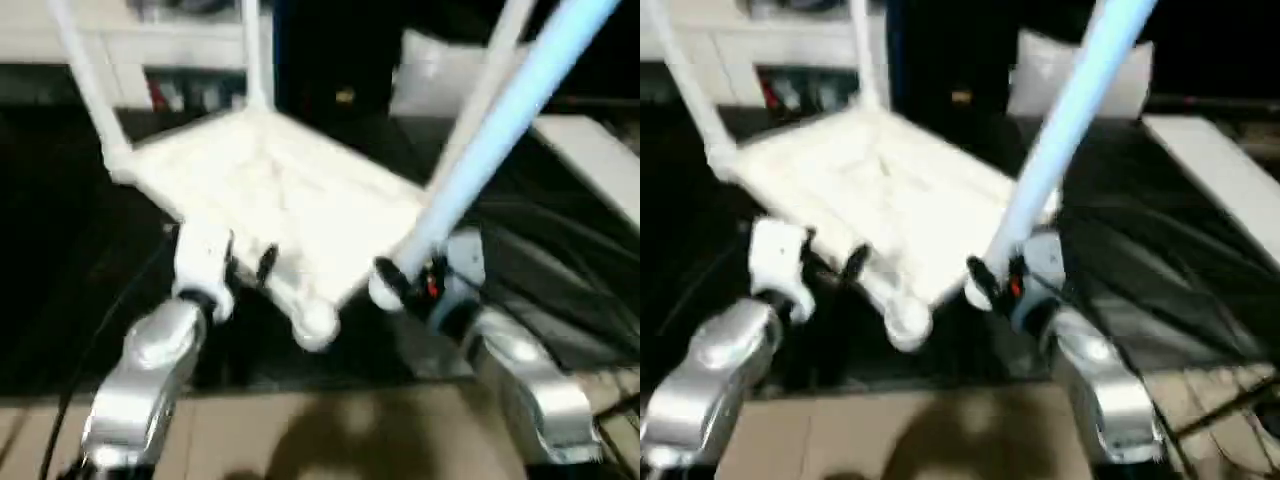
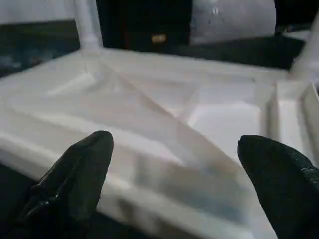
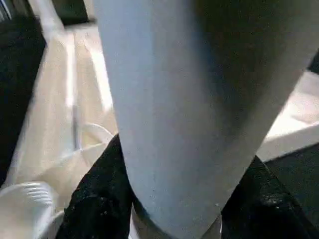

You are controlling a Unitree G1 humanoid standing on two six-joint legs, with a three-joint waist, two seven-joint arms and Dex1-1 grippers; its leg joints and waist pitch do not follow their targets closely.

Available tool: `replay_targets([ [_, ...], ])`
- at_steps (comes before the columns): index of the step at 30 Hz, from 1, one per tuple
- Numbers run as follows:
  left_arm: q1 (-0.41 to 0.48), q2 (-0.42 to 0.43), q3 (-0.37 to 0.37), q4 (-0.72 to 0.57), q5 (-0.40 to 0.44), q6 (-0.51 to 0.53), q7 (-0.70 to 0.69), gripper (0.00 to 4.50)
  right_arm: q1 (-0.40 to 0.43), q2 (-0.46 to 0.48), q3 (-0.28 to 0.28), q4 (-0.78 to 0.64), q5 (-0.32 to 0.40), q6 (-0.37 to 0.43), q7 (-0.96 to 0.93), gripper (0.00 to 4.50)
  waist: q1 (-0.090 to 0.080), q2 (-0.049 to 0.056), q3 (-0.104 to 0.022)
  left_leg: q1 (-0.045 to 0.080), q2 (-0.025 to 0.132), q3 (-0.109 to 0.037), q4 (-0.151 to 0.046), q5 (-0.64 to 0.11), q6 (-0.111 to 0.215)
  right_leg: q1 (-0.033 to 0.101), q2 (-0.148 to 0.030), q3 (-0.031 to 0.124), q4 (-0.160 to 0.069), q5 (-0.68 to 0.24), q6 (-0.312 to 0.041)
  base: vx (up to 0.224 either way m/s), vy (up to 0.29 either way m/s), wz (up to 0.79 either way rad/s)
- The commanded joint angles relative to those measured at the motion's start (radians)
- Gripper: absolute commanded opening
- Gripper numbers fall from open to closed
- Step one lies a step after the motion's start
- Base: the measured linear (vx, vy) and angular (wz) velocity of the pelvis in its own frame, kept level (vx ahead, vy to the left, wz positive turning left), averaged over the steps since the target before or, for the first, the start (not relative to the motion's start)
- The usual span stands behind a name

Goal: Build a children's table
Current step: Move to table

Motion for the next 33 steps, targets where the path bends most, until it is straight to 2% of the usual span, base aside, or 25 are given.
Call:
replay_targets([
  [1, 0.013, 0.006, 0.003, 0.000, 0.005, 0.010, -0.005, 4.50, -0.018, 0.018, -0.002, -0.013, 0.007, -0.011, 0.002, 1.91, -0.064, 0.046, -0.078, 0.162, 0.091, -0.185, -0.134, 0.294, 0.466, -0.117, 0.056, -0.029, 0.077, -0.143, -0.092, 0.169, 0.027, 0.43],
  [2, 0.012, 0.007, 0.001, 0.001, 0.005, 0.010, -0.006, 4.50, -0.017, 0.024, -0.008, -0.010, 0.012, -0.020, 0.001, 1.91, -0.065, 0.047, -0.093, 0.197, 0.114, -0.226, -0.091, 0.489, 0.575, -0.181, 0.038, -0.002, 0.128, -0.153, -0.007, 0.205, -0.005, 0.42],
  [3, 0.011, 0.008, -0.002, 0.002, 0.006, 0.008, -0.010, 4.50, -0.016, 0.032, -0.015, -0.008, 0.020, -0.017, -0.005, 1.91, -0.069, 0.047, -0.091, 0.198, 0.128, -0.174, -0.066, 0.559, 0.501, -0.222, 0.023, 0.017, 0.135, -0.100, 0.014, 0.205, -0.005, 0.42],
  [4, 0.011, 0.012, -0.007, 0.002, 0.005, 0.010, -0.019, 4.50, -0.016, 0.031, -0.014, -0.007, 0.015, -0.019, -0.008, 1.91, -0.073, 0.020, -0.089, 0.162, 0.143, -0.144, -0.106, 0.569, 0.421, -0.217, 0.008, 0.027, 0.149, 0.008, 0.051, 0.126, -0.029, 0.33],
  [5, 0.011, 0.016, -0.011, 0.002, 0.008, 0.012, -0.023, 4.50, -0.017, 0.025, -0.011, -0.006, 0.008, -0.021, -0.007, 1.91, -0.072, 0.016, -0.093, 0.165, 0.140, -0.128, -0.109, 0.610, 0.404, -0.233, 0.002, 0.029, 0.149, 0.053, 0.061, 0.089, -0.042, 0.11],
  [6, 0.011, 0.016, -0.012, 0.002, 0.012, 0.013, -0.026, 4.50, -0.019, 0.019, -0.008, -0.004, 0.000, -0.024, -0.006, 1.91, -0.074, -0.015, -0.079, 0.127, 0.102, -0.074, -0.131, 0.549, 0.383, -0.230, -0.008, 0.048, 0.103, 0.177, 0.016, 0.089, -0.042, 0.11],
  [7, 0.011, 0.016, -0.013, 0.002, 0.014, 0.014, -0.027, 4.50, -0.019, 0.013, -0.007, -0.002, -0.003, -0.026, -0.003, 1.91, -0.064, -0.061, -0.072, 0.109, 0.019, -0.020, -0.120, 0.299, 0.320, -0.171, -0.031, 0.094, -0.017, 0.237, -0.055, 0.154, -0.053, 0.00],
  [8, 0.012, 0.014, -0.012, 0.005, 0.013, 0.006, -0.029, 4.50, -0.019, 0.007, -0.009, 0.002, -0.003, -0.032, 0.000, 1.91, -0.024, -0.105, -0.071, 0.013, -0.071, 0.016, -0.031, 0.016, 0.219, -0.038, -0.097, 0.198, -0.091, -0.003, -0.049, 0.166, -0.089, 0.09],
  [9, 0.012, 0.013, -0.011, 0.006, 0.012, 0.003, -0.031, 4.50, -0.018, 0.006, -0.011, 0.004, -0.003, -0.034, 0.002, 1.91, -0.014, -0.089, -0.073, -0.005, -0.072, 0.010, 0.038, -0.025, 0.168, -0.009, -0.168, 0.249, -0.112, -0.097, -0.133, 0.166, -0.089, 0.09],
  [10, 0.012, 0.020, -0.015, 0.007, 0.013, 0.003, -0.038, 4.50, -0.018, -0.003, -0.016, 0.008, -0.007, -0.044, 0.008, 1.91, -0.011, -0.085, -0.080, -0.053, -0.045, -0.015, 0.057, 0.057, 0.066, 0.037, -0.159, 0.228, -0.074, 0.030, -0.231, 0.186, -0.077, 0.01],
  [11, 0.011, 0.033, -0.018, 0.009, 0.008, 0.001, -0.060, 4.50, -0.018, -0.010, -0.022, 0.008, -0.009, -0.062, 0.018, 1.91, -0.014, -0.074, -0.073, -0.071, -0.025, -0.026, 0.052, 0.163, -0.006, 0.030, -0.150, 0.209, -0.050, 0.385, -0.294, 0.156, -0.038, -0.16],
  [12, 0.011, 0.036, -0.019, 0.010, 0.006, -0.001, -0.065, 4.50, -0.018, -0.010, -0.024, 0.008, -0.009, -0.066, 0.021, 1.91, -0.014, -0.066, -0.067, -0.065, -0.010, -0.030, 0.031, 0.226, -0.029, 0.012, -0.146, 0.182, -0.043, 0.558, -0.312, 0.156, -0.038, -0.16],
  [13, 0.010, 0.039, -0.019, 0.011, 0.004, -0.002, -0.071, 4.50, -0.018, -0.010, -0.026, 0.007, -0.009, -0.070, 0.024, 1.91, -0.012, -0.056, -0.069, -0.065, 0.004, -0.033, -0.004, 0.305, -0.044, 0.001, -0.126, 0.153, -0.028, 0.707, -0.317, 0.060, -0.030, -0.15],
  [14, 0.007, 0.069, -0.022, 0.015, 0.000, -0.012, -0.109, 4.50, -0.016, -0.017, -0.029, -0.001, -0.002, -0.078, 0.046, 1.91, -0.019, 0.017, -0.072, -0.044, 0.065, -0.042, -0.101, 0.592, -0.039, -0.050, -0.008, 0.064, 0.022, 0.714, -0.233, 0.000, 0.000, 0.00],
  [15, 0.004, 0.085, -0.023, 0.018, -0.001, -0.016, -0.129, 4.50, -0.014, -0.022, -0.031, -0.006, 0.005, -0.077, 0.057, 1.91, -0.043, 0.016, -0.081, -0.012, 0.111, -0.069, -0.090, 0.699, -0.024, -0.074, -0.005, 0.065, 0.037, 0.612, -0.201, 0.000, 0.000, 0.00],
  [16, 0.001, 0.102, -0.023, 0.023, -0.002, -0.020, -0.150, 4.50, -0.012, -0.030, -0.029, -0.014, 0.014, -0.079, 0.075, 1.91, -0.049, 0.013, -0.091, 0.043, 0.132, -0.090, -0.069, 0.857, -0.005, -0.115, -0.037, 0.087, 0.018, 0.451, -0.161, 0.000, 0.000, 0.00],
  [17, -0.003, 0.130, -0.020, 0.033, -0.005, -0.029, -0.185, 4.50, -0.006, -0.044, -0.025, -0.028, 0.026, -0.084, 0.104, 1.91, -0.050, 0.006, -0.091, 0.032, 0.113, -0.079, -0.064, 0.847, 0.001, -0.106, -0.050, 0.096, 0.001, 0.437, -0.158, 0.059, 0.023, 0.02],
  [18, -0.005, 0.141, -0.019, 0.037, -0.007, -0.034, -0.202, 4.50, -0.003, -0.051, -0.023, -0.034, 0.031, -0.084, 0.114, 1.91, -0.039, -0.009, -0.075, -0.012, 0.076, -0.036, -0.077, 0.646, -0.007, -0.072, -0.064, 0.106, -0.023, 0.416, -0.176, 0.000, 0.000, 0.00],
  [19, -0.007, 0.160, -0.023, 0.043, -0.005, -0.048, -0.227, 4.50, -0.001, -0.054, -0.027, -0.038, 0.038, -0.083, 0.122, 1.91, -0.032, -0.014, -0.072, -0.021, 0.072, -0.024, -0.088, 0.513, -0.014, -0.059, -0.067, 0.110, -0.028, 0.386, -0.186, 0.000, 0.000, 0.00],
  [20, -0.019, 0.230, -0.051, 0.068, 0.009, -0.087, -0.322, 4.50, -0.003, -0.066, -0.039, -0.039, 0.066, -0.086, 0.142, 1.89, -0.019, -0.024, -0.061, -0.030, 0.073, -0.010, -0.119, 0.161, -0.021, -0.041, -0.074, 0.118, -0.050, 0.184, -0.188, -0.078, -0.012, -0.02],
  [21, -0.023, 0.247, -0.057, 0.074, 0.007, -0.096, -0.351, 4.50, -0.003, -0.068, -0.042, -0.039, 0.074, -0.087, 0.149, 1.89, -0.018, -0.022, -0.054, -0.026, 0.075, -0.007, -0.127, 0.080, -0.019, -0.045, -0.076, 0.119, -0.061, 0.091, -0.186, -0.051, -0.013, -0.01],
  [22, -0.032, 0.278, -0.069, 0.085, 0.003, -0.116, -0.404, 4.50, -0.004, -0.070, -0.047, -0.041, 0.088, -0.087, 0.161, 1.89, -0.017, -0.013, -0.043, -0.010, 0.083, 0.002, -0.138, -0.049, -0.025, -0.059, -0.075, 0.118, -0.080, -0.103, -0.191, -0.083, -0.028, 0.01],
  [23, -0.047, 0.308, -0.079, 0.101, -0.002, -0.145, -0.462, 4.33, -0.004, -0.069, -0.052, -0.042, 0.098, -0.087, 0.174, 1.89, -0.018, -0.013, -0.044, -0.005, 0.093, 0.006, -0.147, -0.117, -0.027, -0.062, -0.078, 0.120, -0.089, -0.232, -0.185, -0.067, -0.030, 0.02],
  [26, -0.084, 0.356, -0.099, 0.141, -0.009, -0.191, -0.562, 4.16, -0.005, -0.072, -0.051, -0.039, 0.091, -0.103, 0.185, 1.89, -0.018, -0.007, -0.048, -0.005, 0.106, 0.021, -0.153, -0.136, -0.041, -0.078, -0.074, 0.118, -0.089, -0.249, -0.183, -0.060, -0.023, 0.01],
  [33, -0.238, 0.492, -0.201, 0.348, 0.055, -0.349, -0.864, 3.51, -0.001, -0.105, -0.059, -0.046, 0.142, -0.075, 0.253, 1.89, -0.009, 0.001, -0.052, -0.016, 0.104, 0.031, -0.153, -0.068, -0.037, -0.073, -0.074, 0.118, -0.073, -0.081, -0.217, -0.007, -0.002, 0.00],
])
